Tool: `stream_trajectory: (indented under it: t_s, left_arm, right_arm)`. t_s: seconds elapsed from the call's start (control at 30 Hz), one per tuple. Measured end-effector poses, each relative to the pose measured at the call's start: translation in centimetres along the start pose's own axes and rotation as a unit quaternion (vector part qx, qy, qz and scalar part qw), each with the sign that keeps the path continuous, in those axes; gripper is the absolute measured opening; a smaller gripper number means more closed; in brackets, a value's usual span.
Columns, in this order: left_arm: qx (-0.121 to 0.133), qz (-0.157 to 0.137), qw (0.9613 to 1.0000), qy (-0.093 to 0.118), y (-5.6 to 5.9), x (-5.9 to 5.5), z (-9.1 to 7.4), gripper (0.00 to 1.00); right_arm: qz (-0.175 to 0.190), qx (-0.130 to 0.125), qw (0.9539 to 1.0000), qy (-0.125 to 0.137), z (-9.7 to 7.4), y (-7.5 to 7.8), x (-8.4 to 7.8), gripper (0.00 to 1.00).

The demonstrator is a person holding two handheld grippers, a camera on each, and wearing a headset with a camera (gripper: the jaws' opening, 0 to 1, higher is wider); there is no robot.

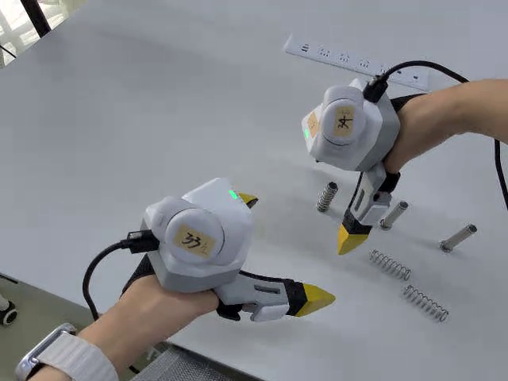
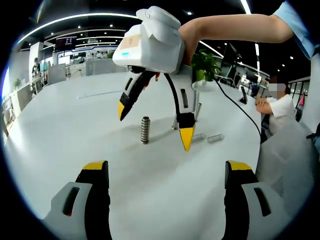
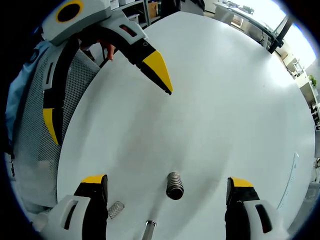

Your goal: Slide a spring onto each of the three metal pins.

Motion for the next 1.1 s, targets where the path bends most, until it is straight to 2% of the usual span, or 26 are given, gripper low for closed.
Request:
stream_trajectory:
  t_s: [0.1,0.23,0.37,0.6,0.8,0.93,1.1]
  left_arm:
    - [0.003,-0.008,1.0,0.005,-0.3,0.0,-0.2,0.96]
    - [0.003,-0.002,1.0,0.001,-0.2,0.0,-0.3,0.96]
    - [0.004,0.001,1.0,0.001,-0.5,0.2,-0.7,0.96]
    - [0.002,0.015,0.9998,-0.009,-0.9,0.3,-0.9,0.95]
    - [-0.006,0.035,0.9992,-0.017,-0.8,0.9,-0.7,0.95]
    - [-0.009,0.042,0.9989,-0.016,-0.8,1.5,-0.5,0.95]
    - [-0.012,0.052,0.9984,-0.018,-0.8,1.8,-0.3,0.95]
  right_arm:
    - [0.007,-0.004,1.0,0.001,0.0,-0.2,-0.2,0.99]
    - [0.013,-0.008,0.9998,0.009,-0.5,-1.0,-0.2,0.99]
    - [0.022,-0.002,0.9994,0.025,-1.2,-2.0,0.3,0.99]
    - [0.032,-0.015,0.9987,0.038,-2.5,-2.4,-0.1,0.99]
    - [0.048,-0.044,0.9961,0.058,-4.3,-3.0,-1.4,0.99]
    - [0.046,-0.068,0.9942,0.069,-5.1,-3.6,-2.1,0.99]
    - [0.073,-0.088,0.9886,0.098,-5.7,-4.5,-2.8,0.99]
Point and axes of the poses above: the centre of the closed fingertips' face, and the gripper's own axes: z roughly forward along the fingers, y roughly to its right, x roughly out of its top, the point moved 6 cm from there along -z, roughly backward along the fingers, and after that the axes turned 7 degrees about -y, right-handed, at the moved point
